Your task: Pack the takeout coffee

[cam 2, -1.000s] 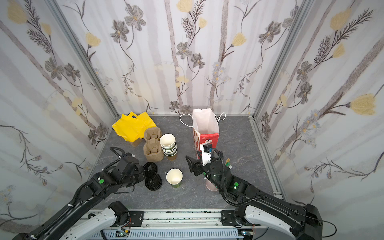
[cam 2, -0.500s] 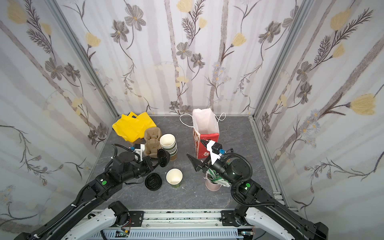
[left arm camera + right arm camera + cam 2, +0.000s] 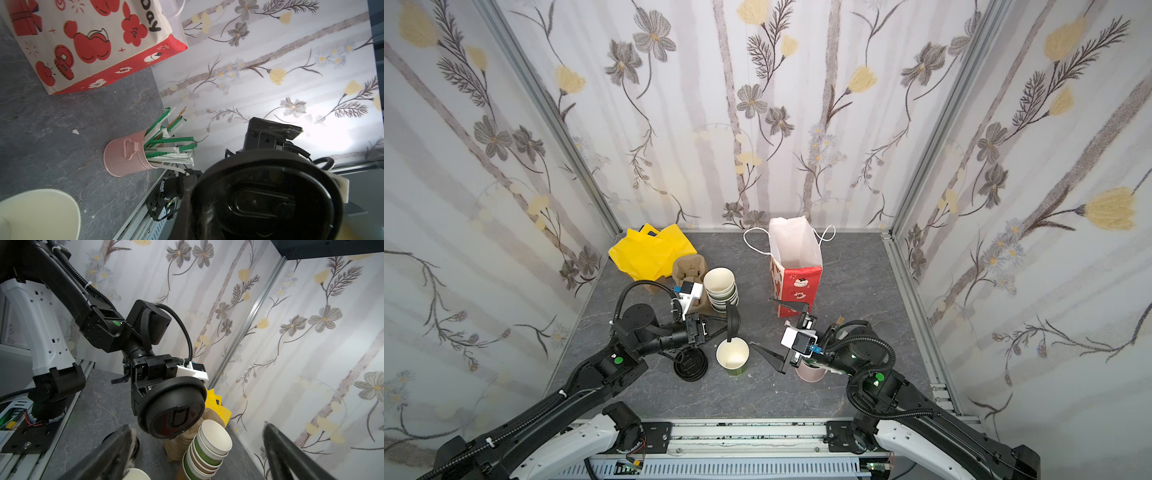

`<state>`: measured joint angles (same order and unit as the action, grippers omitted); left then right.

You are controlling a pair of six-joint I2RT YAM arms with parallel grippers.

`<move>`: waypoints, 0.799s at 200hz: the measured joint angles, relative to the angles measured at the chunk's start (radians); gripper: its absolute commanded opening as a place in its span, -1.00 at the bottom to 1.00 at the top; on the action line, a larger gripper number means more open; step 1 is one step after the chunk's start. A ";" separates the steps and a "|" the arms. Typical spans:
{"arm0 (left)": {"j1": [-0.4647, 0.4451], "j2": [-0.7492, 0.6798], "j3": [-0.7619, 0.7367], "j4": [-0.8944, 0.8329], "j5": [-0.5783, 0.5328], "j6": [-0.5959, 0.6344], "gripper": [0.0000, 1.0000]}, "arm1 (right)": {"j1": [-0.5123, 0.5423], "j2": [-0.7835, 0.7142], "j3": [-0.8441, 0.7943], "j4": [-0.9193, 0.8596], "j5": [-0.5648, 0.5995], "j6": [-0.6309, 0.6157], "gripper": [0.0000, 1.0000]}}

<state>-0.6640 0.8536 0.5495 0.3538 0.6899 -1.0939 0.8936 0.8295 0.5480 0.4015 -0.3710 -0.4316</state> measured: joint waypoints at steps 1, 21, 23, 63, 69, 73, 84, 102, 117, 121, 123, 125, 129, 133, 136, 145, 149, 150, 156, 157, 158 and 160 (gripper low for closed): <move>0.000 0.000 0.000 0.006 0.003 -0.001 -1.00 | 0.001 0.002 0.001 0.000 -0.002 -0.001 0.86; 0.000 0.000 -0.006 0.069 0.046 -0.011 -1.00 | 0.018 0.059 0.022 -0.002 -0.042 -0.029 0.71; 0.000 0.000 -0.007 0.073 0.049 -0.012 -1.00 | 0.018 0.064 0.024 -0.003 -0.044 -0.032 0.70; -0.002 0.026 -0.015 0.139 0.100 -0.030 -1.00 | 0.035 0.111 0.063 0.003 -0.079 -0.087 0.60; -0.004 0.031 -0.015 0.147 0.106 -0.032 -1.00 | 0.037 0.115 0.063 0.006 -0.079 -0.095 0.58; -0.005 0.034 -0.015 0.153 0.113 -0.032 -1.00 | 0.037 0.118 0.063 0.007 -0.080 -0.098 0.57; -0.009 0.040 -0.015 0.169 0.130 -0.034 -1.00 | 0.045 0.132 0.062 0.013 -0.088 -0.112 0.57; -0.013 0.044 -0.016 0.185 0.153 -0.040 -1.00 | 0.064 0.156 0.066 0.011 -0.099 -0.127 0.58; -0.019 0.043 -0.021 0.199 0.162 -0.048 -1.00 | 0.074 0.163 0.067 0.012 -0.103 -0.138 0.59; -0.021 0.043 -0.022 0.202 0.164 -0.048 -1.00 | 0.075 0.163 0.067 0.012 -0.102 -0.139 0.59; -0.023 0.043 -0.023 0.204 0.167 -0.049 -1.00 | 0.075 0.163 0.067 0.013 -0.102 -0.141 0.59; -0.023 0.042 -0.023 0.205 0.169 -0.051 -1.00 | 0.075 0.163 0.067 0.013 -0.102 -0.144 0.59; -0.024 0.042 -0.024 0.207 0.171 -0.052 -1.00 | 0.075 0.162 0.067 0.013 -0.102 -0.147 0.59; -0.024 0.042 -0.026 0.210 0.173 -0.054 -1.00 | 0.076 0.162 0.067 0.013 -0.101 -0.150 0.59; -0.024 0.042 -0.026 0.211 0.176 -0.055 -1.00 | 0.077 0.162 0.066 0.013 -0.102 -0.153 0.59; -0.024 0.042 -0.026 0.211 0.178 -0.057 -1.00 | 0.077 0.162 0.066 0.013 -0.101 -0.158 0.59; -0.024 0.043 -0.026 0.214 0.179 -0.058 -1.00 | 0.079 0.162 0.066 0.013 -0.101 -0.162 0.59; -0.024 0.043 -0.026 0.214 0.180 -0.058 -1.00 | 0.079 0.162 0.066 0.013 -0.101 -0.163 0.59; -0.024 0.045 -0.026 0.217 0.185 -0.058 -1.00 | 0.080 0.162 0.066 0.013 -0.101 -0.165 0.58; -0.025 0.045 -0.026 0.218 0.186 -0.058 -1.00 | 0.080 0.162 0.066 0.013 -0.101 -0.165 0.58; -0.025 0.046 -0.026 0.218 0.188 -0.058 -1.00 | 0.080 0.162 0.066 0.013 -0.100 -0.166 0.57; -0.025 0.046 -0.026 0.218 0.190 -0.058 -1.00 | 0.080 0.162 0.066 0.013 -0.100 -0.168 0.57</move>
<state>-0.6891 0.8997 0.5236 0.5716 0.8803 -1.1522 0.9741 0.9913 0.6144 0.4149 -0.4713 -0.5995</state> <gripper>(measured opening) 0.068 0.796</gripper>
